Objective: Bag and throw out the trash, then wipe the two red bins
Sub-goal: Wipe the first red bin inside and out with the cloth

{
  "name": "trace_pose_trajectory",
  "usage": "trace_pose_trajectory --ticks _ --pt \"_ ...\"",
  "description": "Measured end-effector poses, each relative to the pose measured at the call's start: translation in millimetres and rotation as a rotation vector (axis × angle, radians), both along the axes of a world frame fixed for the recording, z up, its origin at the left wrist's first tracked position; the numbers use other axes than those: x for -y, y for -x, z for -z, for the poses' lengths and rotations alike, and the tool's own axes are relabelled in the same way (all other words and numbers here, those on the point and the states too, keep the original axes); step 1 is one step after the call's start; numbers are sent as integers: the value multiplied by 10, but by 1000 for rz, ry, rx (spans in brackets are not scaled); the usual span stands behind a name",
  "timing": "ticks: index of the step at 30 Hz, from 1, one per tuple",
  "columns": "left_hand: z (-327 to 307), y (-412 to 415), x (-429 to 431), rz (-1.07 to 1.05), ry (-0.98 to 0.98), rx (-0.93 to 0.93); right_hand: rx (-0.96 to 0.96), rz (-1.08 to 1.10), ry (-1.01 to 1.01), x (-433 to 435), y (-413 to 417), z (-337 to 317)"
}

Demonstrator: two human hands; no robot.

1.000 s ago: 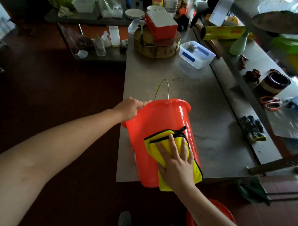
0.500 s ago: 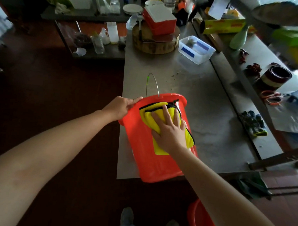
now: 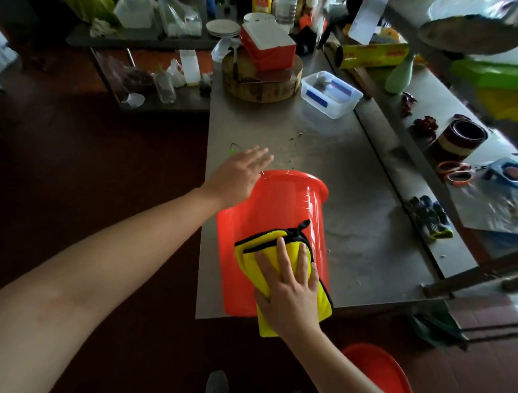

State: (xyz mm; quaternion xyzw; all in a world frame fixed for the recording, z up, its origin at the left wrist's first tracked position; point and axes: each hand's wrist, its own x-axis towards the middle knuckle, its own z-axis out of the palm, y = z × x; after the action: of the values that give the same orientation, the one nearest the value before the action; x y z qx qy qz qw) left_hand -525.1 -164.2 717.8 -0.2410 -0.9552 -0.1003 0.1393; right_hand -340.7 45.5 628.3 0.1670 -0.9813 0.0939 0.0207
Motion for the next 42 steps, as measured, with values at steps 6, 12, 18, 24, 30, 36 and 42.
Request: trace_pose_trajectory --ticks 6,12,18,24,30,36,42 --pt "-36 180 -302 10 121 326 7 48 16 -3 43 36" --pt "-66 264 -174 13 138 393 94 121 72 71 413 -35" --pt "-5 225 5 -39 182 426 140 104 121 211 1179 -280" --pt "-31 225 122 -47 167 468 154 80 142 285 1288 -333" --pt "-28 201 38 -37 122 426 88 62 111 16 529 -59" --pt "-12 209 -17 -48 111 408 37 31 97 -199 -43 177" --pt "-17 190 19 -52 99 390 52 41 92 -172 -110 149"
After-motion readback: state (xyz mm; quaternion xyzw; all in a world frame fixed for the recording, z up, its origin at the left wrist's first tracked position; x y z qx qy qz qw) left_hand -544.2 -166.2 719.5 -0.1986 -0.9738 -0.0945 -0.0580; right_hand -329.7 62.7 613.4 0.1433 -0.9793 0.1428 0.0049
